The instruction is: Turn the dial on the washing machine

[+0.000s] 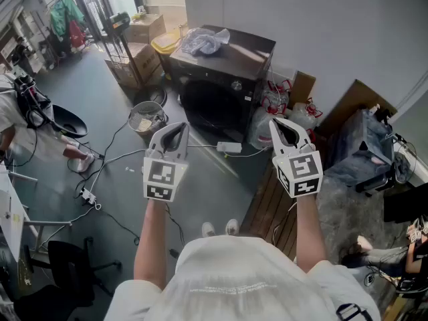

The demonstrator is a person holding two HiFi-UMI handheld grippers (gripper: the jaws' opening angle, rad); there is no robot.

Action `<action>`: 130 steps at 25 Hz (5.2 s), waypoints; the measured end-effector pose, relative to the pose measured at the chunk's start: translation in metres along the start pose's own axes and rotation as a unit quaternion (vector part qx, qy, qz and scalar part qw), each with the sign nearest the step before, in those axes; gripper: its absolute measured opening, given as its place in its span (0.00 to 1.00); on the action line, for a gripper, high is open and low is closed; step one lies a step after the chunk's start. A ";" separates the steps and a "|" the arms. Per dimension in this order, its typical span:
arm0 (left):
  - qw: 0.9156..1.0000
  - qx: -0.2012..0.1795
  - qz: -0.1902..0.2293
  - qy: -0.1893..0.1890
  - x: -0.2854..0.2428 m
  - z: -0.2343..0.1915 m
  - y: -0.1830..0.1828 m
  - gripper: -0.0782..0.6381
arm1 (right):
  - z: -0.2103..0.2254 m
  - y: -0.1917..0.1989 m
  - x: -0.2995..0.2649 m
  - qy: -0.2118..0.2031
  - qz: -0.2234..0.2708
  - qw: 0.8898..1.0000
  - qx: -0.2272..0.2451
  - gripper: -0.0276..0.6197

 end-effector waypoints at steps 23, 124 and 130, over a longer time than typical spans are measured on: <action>1.000 0.007 -0.020 0.000 -0.082 0.012 0.006 0.13 | 0.073 0.015 -0.054 -0.045 -0.008 0.998 -0.032 0.07; 0.660 0.741 -0.086 0.093 -0.562 0.102 0.254 0.46 | 0.277 0.163 -0.359 -0.019 -0.266 0.959 -0.098 0.07; 0.701 0.705 -0.082 0.068 -0.561 0.096 0.249 0.47 | 0.278 0.161 -0.353 -0.017 -0.263 0.960 -0.097 0.07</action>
Point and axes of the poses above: the fingertips, and each gripper's own axes: x backward along the fingers, z to its right, y out of its underside, the point moved 8 cm from there along x, backward along the fingers, and after that the axes turned 15 degrees about -x, right-handed, at the moved point
